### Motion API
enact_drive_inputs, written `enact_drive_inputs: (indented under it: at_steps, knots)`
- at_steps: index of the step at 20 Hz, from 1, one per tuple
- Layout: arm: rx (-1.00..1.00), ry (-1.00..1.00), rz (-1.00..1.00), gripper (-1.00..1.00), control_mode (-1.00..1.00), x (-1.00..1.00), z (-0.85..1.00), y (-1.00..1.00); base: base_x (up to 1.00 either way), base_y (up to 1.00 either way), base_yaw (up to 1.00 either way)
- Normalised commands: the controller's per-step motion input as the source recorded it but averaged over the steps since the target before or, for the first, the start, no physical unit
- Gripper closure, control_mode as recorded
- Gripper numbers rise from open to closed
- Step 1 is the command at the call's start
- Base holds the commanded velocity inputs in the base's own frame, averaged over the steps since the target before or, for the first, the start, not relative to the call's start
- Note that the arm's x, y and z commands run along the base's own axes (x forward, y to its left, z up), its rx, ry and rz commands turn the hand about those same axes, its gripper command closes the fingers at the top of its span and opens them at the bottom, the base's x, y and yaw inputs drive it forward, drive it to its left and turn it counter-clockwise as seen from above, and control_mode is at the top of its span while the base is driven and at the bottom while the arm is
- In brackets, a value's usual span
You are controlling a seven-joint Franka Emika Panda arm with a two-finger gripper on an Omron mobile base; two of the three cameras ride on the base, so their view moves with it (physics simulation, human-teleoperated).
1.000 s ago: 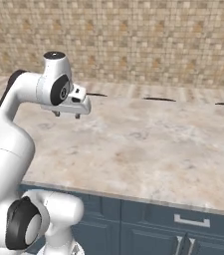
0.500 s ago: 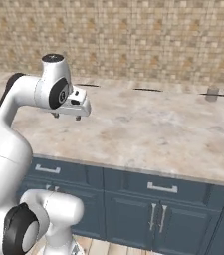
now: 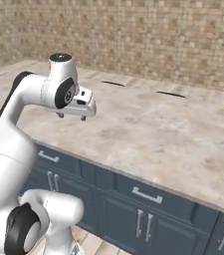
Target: Take a straw from the drawer in front and place it inside the glass cup on the dining counter.
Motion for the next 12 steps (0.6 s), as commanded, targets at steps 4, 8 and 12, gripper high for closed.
enact_drive_inputs:
  at_steps: [4,8,12]
  knots:
    - [0.00,0.00,0.00,-1.00,1.00,0.00,0.00,0.00,0.20,-0.38,0.42]
    - [0.00,0.00,0.00,-1.00,1.00,0.00,0.00,0.00,0.26,-0.44,0.42]
    - [0.00,0.00,0.00,-1.00,1.00,0.00,0.00,0.00,0.24,-0.52,0.39]
